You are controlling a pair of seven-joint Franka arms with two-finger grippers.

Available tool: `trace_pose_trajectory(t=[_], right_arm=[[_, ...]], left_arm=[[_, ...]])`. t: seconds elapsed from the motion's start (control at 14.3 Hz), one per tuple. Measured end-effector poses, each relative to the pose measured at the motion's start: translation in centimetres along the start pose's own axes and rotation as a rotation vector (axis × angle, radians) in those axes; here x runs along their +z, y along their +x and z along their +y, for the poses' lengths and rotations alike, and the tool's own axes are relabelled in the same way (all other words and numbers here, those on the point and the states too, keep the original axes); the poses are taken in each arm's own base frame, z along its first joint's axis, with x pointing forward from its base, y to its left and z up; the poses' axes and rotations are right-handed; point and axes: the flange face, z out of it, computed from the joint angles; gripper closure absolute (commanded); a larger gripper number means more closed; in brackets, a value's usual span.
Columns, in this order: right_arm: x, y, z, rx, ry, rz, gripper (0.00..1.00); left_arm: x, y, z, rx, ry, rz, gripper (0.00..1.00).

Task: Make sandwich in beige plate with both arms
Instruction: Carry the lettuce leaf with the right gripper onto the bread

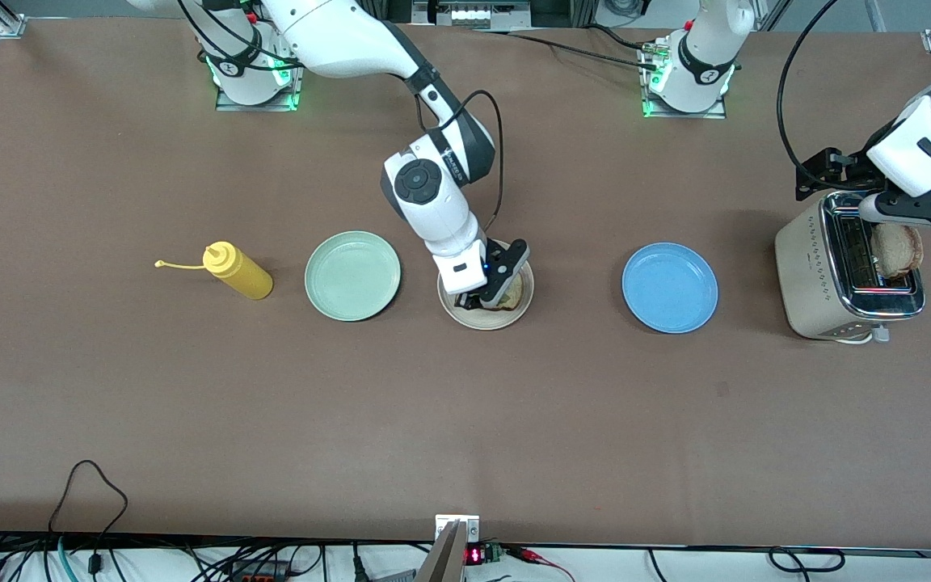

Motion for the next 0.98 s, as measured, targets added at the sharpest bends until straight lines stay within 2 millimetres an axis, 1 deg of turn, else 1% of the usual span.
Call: trace_pose_trajectory(t=[0.07,0.35,0.56,0.7,0.84,0.91,0.98], right_arm=[[0.2,0.0,-0.3,0.003,-0.002,0.005,0.00],[0.3,0.1,-0.2,0.007,-0.018,0.031,0.00],[-0.7,0.8,0.9,0.029,-0.027,0.056,0.00],[-2.2,1.5,2.1,0.077,-0.034,0.081,0.00],[-4.5,2.2,3.6,0.116,-0.031,0.092,0.00],[-5.9,2.3,4.8,0.137,-0.023,0.083,0.00],[-7.6,2.2,6.6,0.160,-0.013,0.066,0.00]], left_arm=[[0.0,0.0,0.0,0.000,0.000,0.000,0.00],[0.0,0.0,0.0,0.000,0.000,0.000,0.00],[0.0,0.0,0.0,0.000,0.000,0.000,0.00],[0.0,0.0,0.0,0.000,0.000,0.000,0.00],[0.0,0.0,0.0,0.000,0.000,0.000,0.00],[0.0,0.0,0.0,0.000,0.000,0.000,0.00],[0.0,0.0,0.0,0.000,0.000,0.000,0.00]])
